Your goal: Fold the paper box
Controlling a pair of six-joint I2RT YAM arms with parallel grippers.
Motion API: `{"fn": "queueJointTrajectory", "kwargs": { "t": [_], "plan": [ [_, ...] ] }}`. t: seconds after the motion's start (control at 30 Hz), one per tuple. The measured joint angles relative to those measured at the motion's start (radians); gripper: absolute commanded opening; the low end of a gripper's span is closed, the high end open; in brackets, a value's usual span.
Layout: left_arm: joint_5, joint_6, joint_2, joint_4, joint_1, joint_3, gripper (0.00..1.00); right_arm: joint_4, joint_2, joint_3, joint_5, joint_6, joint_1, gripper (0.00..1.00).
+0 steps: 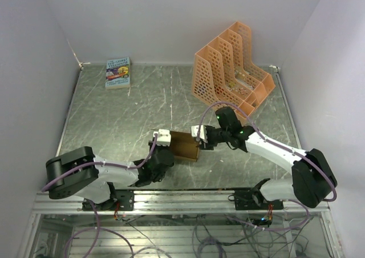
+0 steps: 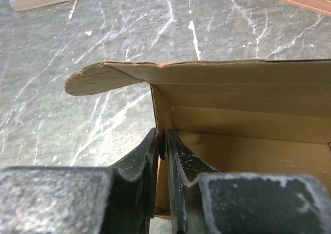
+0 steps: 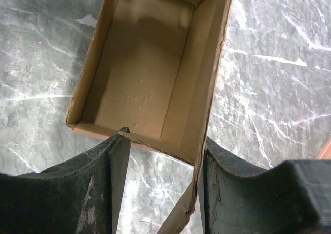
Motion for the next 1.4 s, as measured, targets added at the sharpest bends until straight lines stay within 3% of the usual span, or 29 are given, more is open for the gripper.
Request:
{"fn": "queueJointTrajectory", "kwargs": {
  "t": [0.57,0.87,1.13,1.4],
  "plan": [
    [-0.019,-0.092,-0.039,-0.101,-0.053,-0.013,0.31,-0.081,-0.034,-0.027,-0.021,-0.070,0.018,0.58],
    [-0.019,-0.141,-0.088,-0.188,-0.081,-0.013,0.47,-0.088,-0.050,-0.037,-0.020,-0.074,0.029,0.63],
    [0.027,-0.309,-0.266,-0.478,-0.090,-0.001,0.56,-0.089,-0.054,-0.039,-0.019,-0.074,0.032,0.63],
    [0.159,-0.454,-0.470,-0.797,-0.090,0.057,0.57,-0.091,-0.054,-0.043,-0.019,-0.074,0.034,0.63]
  ]
}}
